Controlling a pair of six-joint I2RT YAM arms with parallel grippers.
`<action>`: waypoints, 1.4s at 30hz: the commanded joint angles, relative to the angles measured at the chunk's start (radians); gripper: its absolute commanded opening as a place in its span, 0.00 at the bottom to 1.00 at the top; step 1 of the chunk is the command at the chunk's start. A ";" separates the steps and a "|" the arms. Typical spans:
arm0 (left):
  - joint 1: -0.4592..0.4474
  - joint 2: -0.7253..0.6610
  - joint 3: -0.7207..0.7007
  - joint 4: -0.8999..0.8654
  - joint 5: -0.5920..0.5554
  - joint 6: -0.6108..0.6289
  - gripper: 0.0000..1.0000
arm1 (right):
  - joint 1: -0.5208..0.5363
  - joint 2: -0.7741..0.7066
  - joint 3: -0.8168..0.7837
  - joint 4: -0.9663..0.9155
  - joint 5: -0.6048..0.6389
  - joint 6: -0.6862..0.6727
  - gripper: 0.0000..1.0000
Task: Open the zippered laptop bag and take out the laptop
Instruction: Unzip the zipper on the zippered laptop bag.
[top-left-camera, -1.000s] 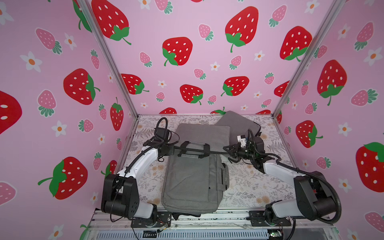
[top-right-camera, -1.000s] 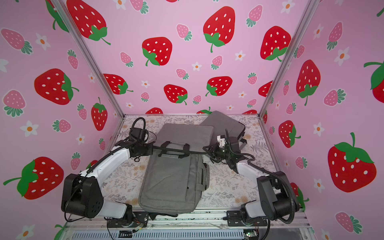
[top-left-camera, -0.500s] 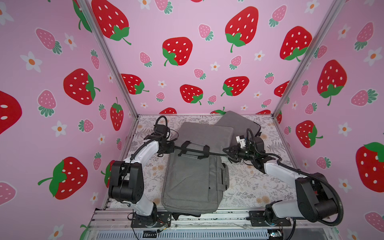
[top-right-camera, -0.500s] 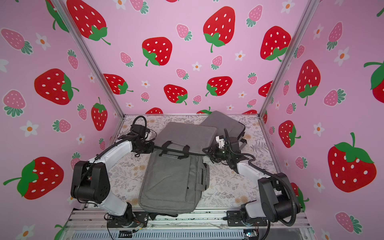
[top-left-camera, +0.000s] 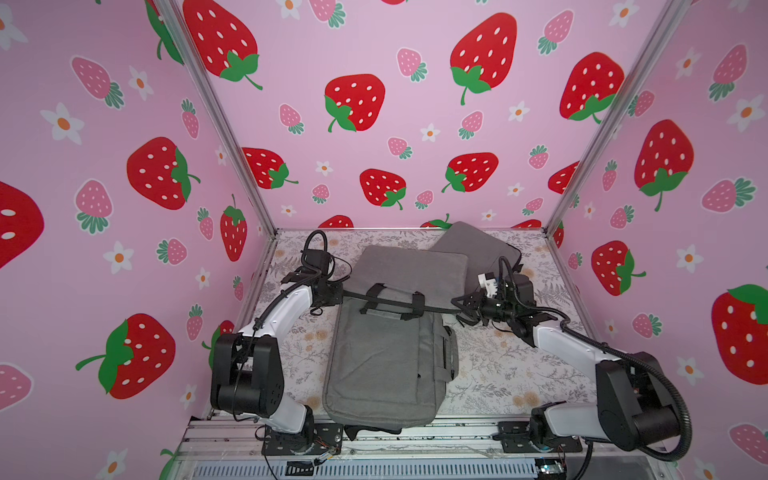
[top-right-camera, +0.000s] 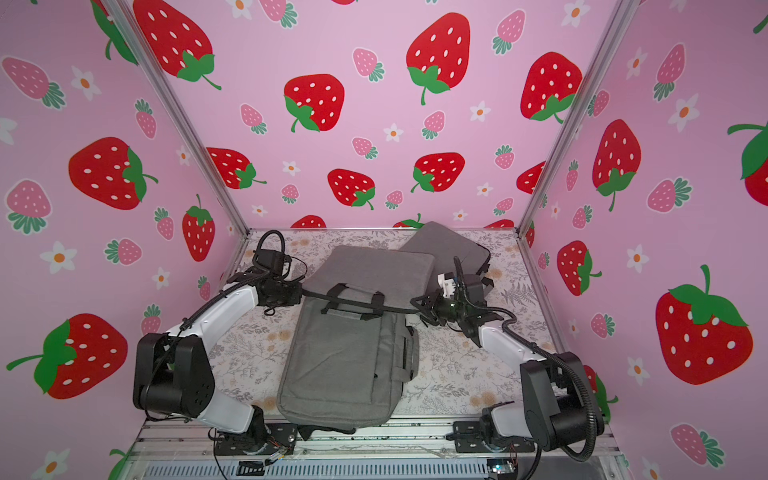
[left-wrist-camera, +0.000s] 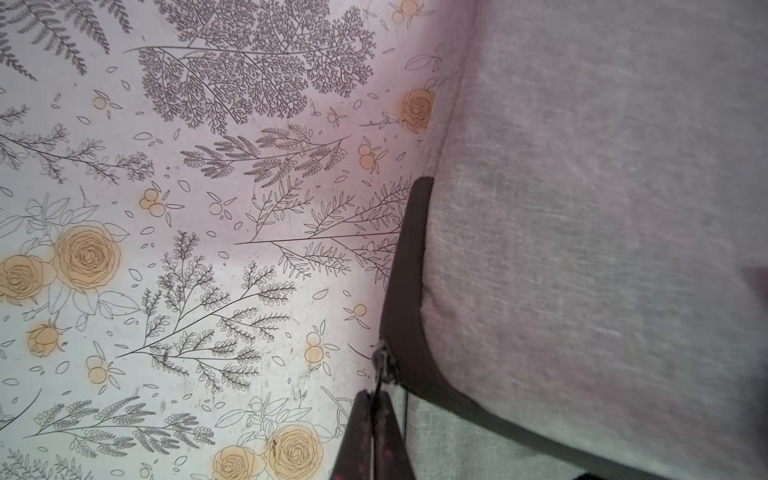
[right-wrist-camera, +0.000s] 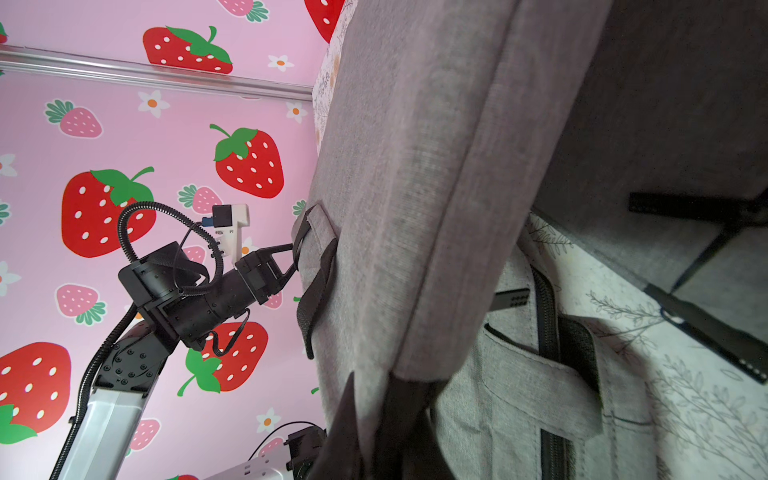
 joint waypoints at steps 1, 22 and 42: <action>0.052 0.031 0.037 -0.008 -0.163 0.006 0.00 | -0.019 -0.034 0.039 -0.049 -0.065 -0.066 0.00; 0.063 0.316 0.274 0.045 0.097 0.232 0.22 | -0.018 -0.035 0.058 -0.157 -0.250 -0.233 0.00; -0.043 0.058 0.209 -0.039 0.187 0.487 0.55 | -0.025 0.034 0.138 -0.236 -0.188 -0.308 0.00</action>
